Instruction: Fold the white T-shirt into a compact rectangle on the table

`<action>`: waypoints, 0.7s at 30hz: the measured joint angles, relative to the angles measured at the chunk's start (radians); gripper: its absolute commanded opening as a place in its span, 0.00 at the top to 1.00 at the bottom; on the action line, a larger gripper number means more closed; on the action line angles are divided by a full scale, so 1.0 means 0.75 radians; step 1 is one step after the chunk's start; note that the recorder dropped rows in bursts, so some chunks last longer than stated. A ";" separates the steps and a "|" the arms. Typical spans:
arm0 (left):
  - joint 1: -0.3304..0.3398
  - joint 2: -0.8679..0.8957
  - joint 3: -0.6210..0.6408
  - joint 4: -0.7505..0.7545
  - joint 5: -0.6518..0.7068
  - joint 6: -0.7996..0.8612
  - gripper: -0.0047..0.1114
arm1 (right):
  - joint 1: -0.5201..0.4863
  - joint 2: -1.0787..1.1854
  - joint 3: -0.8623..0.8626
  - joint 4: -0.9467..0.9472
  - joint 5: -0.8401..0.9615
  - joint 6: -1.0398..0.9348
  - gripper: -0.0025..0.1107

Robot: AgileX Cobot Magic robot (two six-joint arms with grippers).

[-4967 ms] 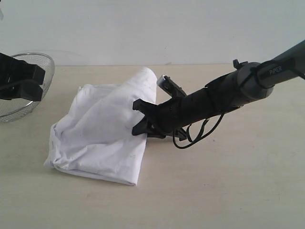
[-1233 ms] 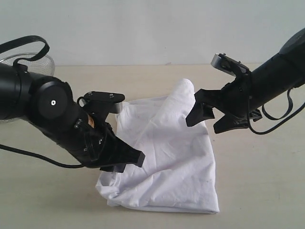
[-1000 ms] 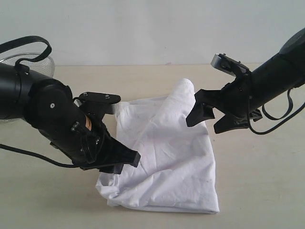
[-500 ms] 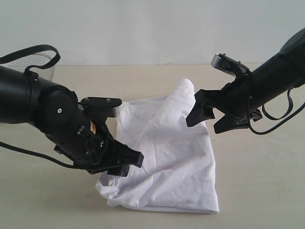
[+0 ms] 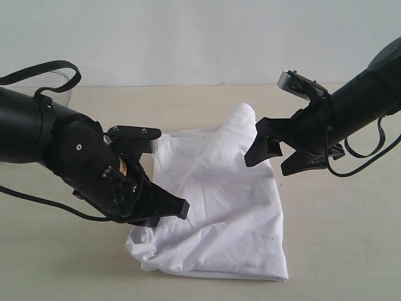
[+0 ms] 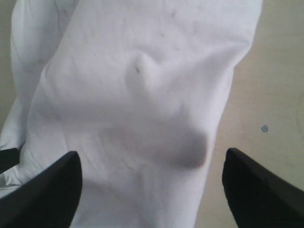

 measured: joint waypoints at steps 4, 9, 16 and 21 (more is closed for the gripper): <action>0.000 0.000 0.000 0.042 0.000 0.000 0.92 | 0.000 0.000 0.000 0.000 0.000 0.000 0.34; 0.000 0.000 0.000 0.055 -0.003 0.000 0.92 | 0.000 0.000 0.000 0.000 0.000 0.000 0.34; 0.000 -0.034 0.000 0.086 -0.005 -0.022 0.92 | 0.000 0.000 0.000 0.000 0.000 0.000 0.34; 0.000 -0.062 0.000 0.143 -0.014 -0.050 0.92 | 0.000 0.000 0.000 -0.002 0.005 0.000 0.34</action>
